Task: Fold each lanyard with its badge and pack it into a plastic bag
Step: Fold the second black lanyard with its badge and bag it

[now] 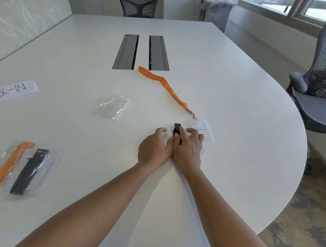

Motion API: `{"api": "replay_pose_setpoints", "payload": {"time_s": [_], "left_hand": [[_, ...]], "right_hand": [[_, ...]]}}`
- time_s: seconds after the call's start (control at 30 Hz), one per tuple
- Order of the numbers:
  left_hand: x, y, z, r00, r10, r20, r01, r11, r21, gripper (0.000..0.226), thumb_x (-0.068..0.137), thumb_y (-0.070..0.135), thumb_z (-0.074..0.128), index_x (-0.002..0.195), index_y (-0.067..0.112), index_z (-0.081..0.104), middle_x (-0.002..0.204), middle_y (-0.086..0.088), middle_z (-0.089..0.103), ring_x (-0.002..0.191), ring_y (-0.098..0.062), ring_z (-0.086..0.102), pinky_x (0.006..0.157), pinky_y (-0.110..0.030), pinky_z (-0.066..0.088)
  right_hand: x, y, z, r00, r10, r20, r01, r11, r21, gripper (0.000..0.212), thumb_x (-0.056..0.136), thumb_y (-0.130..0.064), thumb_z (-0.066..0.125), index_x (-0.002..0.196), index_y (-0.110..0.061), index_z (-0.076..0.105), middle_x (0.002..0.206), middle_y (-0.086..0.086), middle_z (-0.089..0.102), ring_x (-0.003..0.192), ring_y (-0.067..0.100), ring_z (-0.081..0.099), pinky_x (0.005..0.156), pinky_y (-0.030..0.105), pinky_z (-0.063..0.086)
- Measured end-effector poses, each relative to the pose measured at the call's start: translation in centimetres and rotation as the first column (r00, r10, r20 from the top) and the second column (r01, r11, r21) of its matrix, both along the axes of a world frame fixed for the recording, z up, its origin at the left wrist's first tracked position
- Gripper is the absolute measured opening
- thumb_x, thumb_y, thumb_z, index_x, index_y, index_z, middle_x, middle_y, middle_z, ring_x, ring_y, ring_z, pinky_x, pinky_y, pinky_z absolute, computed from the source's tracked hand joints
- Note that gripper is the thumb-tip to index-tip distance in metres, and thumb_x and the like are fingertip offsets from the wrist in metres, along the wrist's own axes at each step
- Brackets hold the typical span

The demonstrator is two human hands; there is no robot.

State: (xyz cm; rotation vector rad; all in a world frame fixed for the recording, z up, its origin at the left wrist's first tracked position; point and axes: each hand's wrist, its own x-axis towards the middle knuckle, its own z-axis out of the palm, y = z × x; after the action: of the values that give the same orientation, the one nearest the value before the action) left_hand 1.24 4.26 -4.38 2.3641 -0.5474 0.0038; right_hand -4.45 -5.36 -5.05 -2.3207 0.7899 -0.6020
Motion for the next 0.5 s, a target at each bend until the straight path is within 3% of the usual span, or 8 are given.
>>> {"api": "replay_pose_setpoints", "payload": {"time_s": [0.1,0.23,0.37,0.5], "left_hand": [[0.3,0.2,0.3,0.999,-0.009,-0.04,0.008,0.999,-0.036,0.046,0.098,0.05,0.051,0.134,0.023,0.055,0.091,0.003,0.071,0.097,-0.023,0.068,0.073,-0.029,0.045],[1.5,0.5,0.8,0.996,0.012,-0.083,-0.021,0.994,-0.103,0.037,0.099,0.045,0.051,0.127,0.022,0.059,0.095,0.0,0.072,0.095,-0.023,0.068,0.08,-0.031,0.05],[3.3,1.9,1.4,0.993,0.078,-0.088,-0.092,0.98,-0.174,0.022,0.099,0.033,0.049,0.11,0.021,0.065,0.078,0.007,0.065,0.085,-0.023,0.068,0.076,-0.03,0.051],[5.8,4.3,2.1,0.981,0.182,-0.063,-0.192,0.954,-0.23,0.017,0.098,0.026,0.051,0.104,0.02,0.065,0.081,0.004,0.069,0.083,-0.024,0.067,0.077,-0.031,0.05]], "right_hand": [[0.1,-0.1,0.6,0.999,-0.04,-0.027,0.039,0.998,-0.046,0.035,0.099,-0.035,0.047,0.13,-0.02,0.057,0.137,0.008,0.046,0.126,0.028,0.033,0.101,0.037,0.032],[0.9,0.1,2.6,0.995,-0.076,0.057,0.083,0.988,-0.133,0.04,0.097,-0.039,0.054,0.128,-0.016,0.061,0.134,0.006,0.051,0.125,0.029,0.035,0.098,0.039,0.032],[3.0,1.1,4.2,0.992,-0.016,0.128,0.037,0.986,-0.164,0.037,0.094,-0.038,0.057,0.122,-0.015,0.066,0.127,0.002,0.056,0.123,0.028,0.039,0.097,0.041,0.036],[5.4,3.3,4.6,0.982,0.132,0.137,-0.107,0.978,-0.179,0.034,0.093,-0.034,0.06,0.119,-0.013,0.067,0.123,0.002,0.062,0.118,0.026,0.043,0.093,0.04,0.046]]}}
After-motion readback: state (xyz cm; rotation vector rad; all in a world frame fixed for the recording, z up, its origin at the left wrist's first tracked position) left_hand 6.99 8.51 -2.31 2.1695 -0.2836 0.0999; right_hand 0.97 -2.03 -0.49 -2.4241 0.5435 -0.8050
